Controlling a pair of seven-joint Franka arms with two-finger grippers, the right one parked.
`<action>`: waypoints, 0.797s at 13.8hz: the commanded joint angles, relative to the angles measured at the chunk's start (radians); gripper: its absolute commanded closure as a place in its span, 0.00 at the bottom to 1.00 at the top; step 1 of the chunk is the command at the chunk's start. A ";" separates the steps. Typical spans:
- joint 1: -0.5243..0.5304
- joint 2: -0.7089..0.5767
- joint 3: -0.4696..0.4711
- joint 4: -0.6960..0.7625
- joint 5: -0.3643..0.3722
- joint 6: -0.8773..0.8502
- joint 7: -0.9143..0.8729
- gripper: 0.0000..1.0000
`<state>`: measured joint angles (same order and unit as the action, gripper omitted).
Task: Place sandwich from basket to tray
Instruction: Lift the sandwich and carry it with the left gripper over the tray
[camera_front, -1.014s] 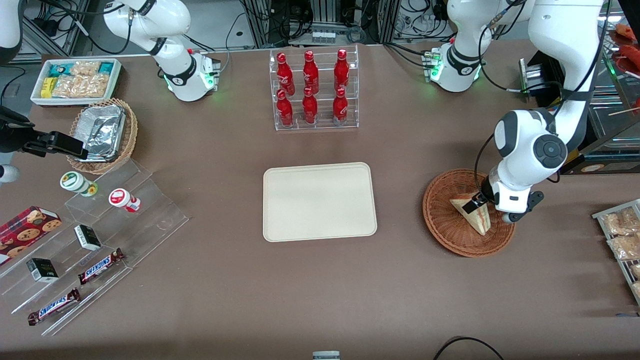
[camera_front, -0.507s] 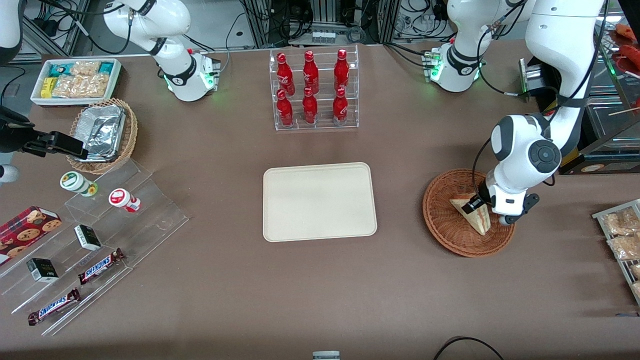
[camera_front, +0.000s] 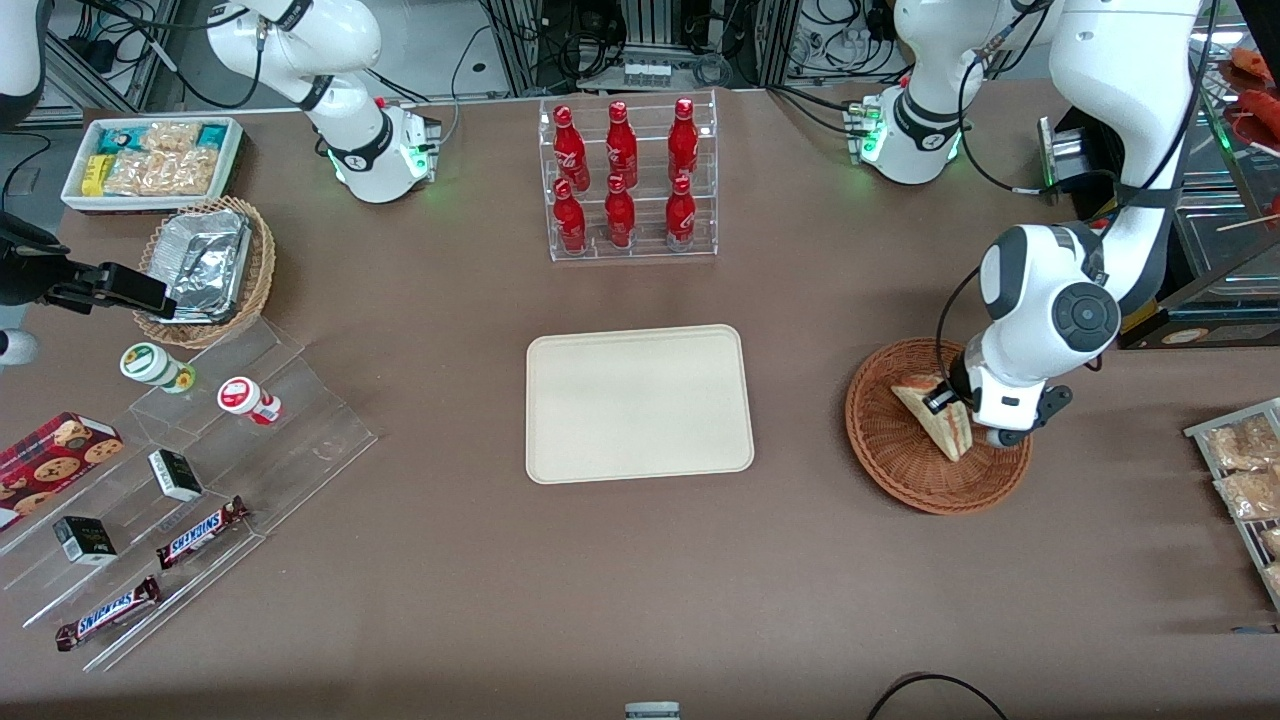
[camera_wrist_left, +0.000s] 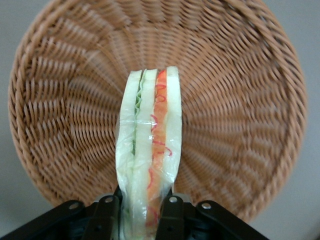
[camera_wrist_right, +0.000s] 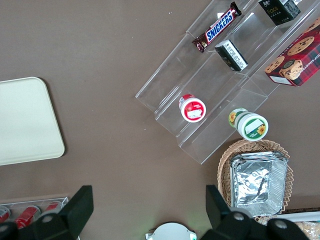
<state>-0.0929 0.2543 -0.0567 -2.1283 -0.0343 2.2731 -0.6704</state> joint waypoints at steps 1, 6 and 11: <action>-0.065 -0.017 0.006 0.077 0.010 -0.136 0.051 1.00; -0.198 0.000 0.001 0.171 0.004 -0.191 0.045 1.00; -0.350 0.107 0.001 0.309 -0.004 -0.193 0.014 1.00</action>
<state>-0.3952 0.2934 -0.0672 -1.9101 -0.0355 2.1065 -0.6444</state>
